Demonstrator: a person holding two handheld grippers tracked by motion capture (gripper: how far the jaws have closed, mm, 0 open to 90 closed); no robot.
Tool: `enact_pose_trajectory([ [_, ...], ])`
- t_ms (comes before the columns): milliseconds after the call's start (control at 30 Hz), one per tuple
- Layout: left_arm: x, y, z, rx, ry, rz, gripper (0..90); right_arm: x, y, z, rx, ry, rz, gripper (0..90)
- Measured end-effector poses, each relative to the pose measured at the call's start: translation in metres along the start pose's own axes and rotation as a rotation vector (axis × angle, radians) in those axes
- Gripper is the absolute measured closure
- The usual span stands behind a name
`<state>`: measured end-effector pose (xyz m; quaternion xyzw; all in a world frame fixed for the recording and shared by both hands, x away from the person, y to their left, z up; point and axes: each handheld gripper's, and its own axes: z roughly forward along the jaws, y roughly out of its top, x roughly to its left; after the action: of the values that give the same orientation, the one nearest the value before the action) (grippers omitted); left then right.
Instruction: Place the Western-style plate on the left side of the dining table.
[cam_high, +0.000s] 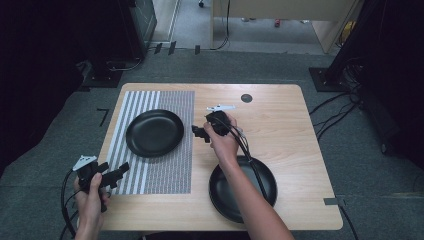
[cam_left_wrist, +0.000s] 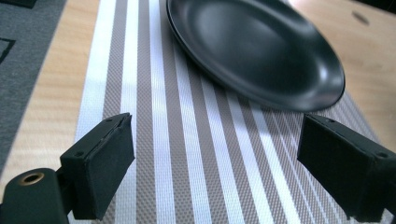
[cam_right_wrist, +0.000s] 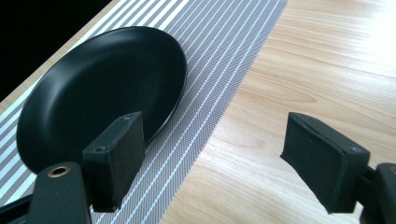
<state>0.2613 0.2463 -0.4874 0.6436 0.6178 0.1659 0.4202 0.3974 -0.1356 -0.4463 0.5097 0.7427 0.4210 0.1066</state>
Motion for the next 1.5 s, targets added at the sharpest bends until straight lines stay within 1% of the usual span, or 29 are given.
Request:
enact_pose_trajectory([
  [100,-0.003,-0.006,-0.002,0.005,0.009,0.020,10.6,-0.003,-0.004,-0.010,-0.003,-0.006,-0.002,20.4],
  [200,-0.004,-0.013,-0.005,0.005,0.030,0.039,10.6,-0.008,-0.008,-0.020,-0.008,-0.014,-0.016,20.4],
  [367,-0.002,-0.023,-0.007,0.005,0.056,0.043,10.7,-0.018,-0.017,-0.040,-0.026,-0.021,-0.016,20.0],
  [400,-0.002,-0.026,-0.008,0.010,0.067,0.046,10.7,-0.019,-0.019,-0.042,-0.028,-0.021,-0.016,20.0],
  [433,-0.002,-0.027,-0.008,0.010,0.074,0.052,10.7,-0.023,-0.022,-0.048,-0.030,-0.027,-0.017,20.0],
  [533,-0.005,-0.030,-0.008,0.013,0.094,0.082,10.7,-0.028,-0.028,-0.056,-0.030,-0.034,-0.009,19.9],
  [600,-0.008,-0.032,-0.008,0.013,0.091,0.095,10.7,-0.034,-0.033,-0.062,-0.034,-0.040,-0.004,19.7],
  [700,-0.011,-0.035,-0.006,0.024,0.094,0.118,10.7,-0.041,-0.039,-0.070,-0.040,-0.045,0.010,19.5],
  [767,-0.012,-0.038,-0.005,0.033,0.090,0.125,10.7,-0.045,-0.044,-0.075,-0.045,-0.051,0.018,19.5],
  [933,-0.012,-0.044,-0.002,0.048,0.093,0.136,10.7,-0.057,-0.056,-0.083,-0.054,-0.063,0.044,19.5],
  [1000,-0.013,-0.046,-0.002,0.045,0.098,0.142,10.7,-0.060,-0.060,-0.087,-0.060,-0.071,0.055,19.6],
  [1067,-0.014,-0.046,-0.002,0.044,0.103,0.150,10.7,-0.063,-0.063,-0.091,-0.067,-0.071,0.058,19.6],
  [1133,-0.014,-0.047,-0.002,0.040,0.106,0.157,10.8,-0.066,-0.066,-0.097,-0.076,-0.082,0.052,19.7],
  [1300,-0.013,-0.047,-0.002,0.037,0.097,0.150,11.2,-0.075,-0.072,-0.112,-0.088,-0.098,0.057,19.6],
  [1500,-0.018,-0.048,0.000,0.056,0.135,0.194,11.2,-0.086,-0.083,-0.130,-0.104,-0.125,0.080,19.6],
])
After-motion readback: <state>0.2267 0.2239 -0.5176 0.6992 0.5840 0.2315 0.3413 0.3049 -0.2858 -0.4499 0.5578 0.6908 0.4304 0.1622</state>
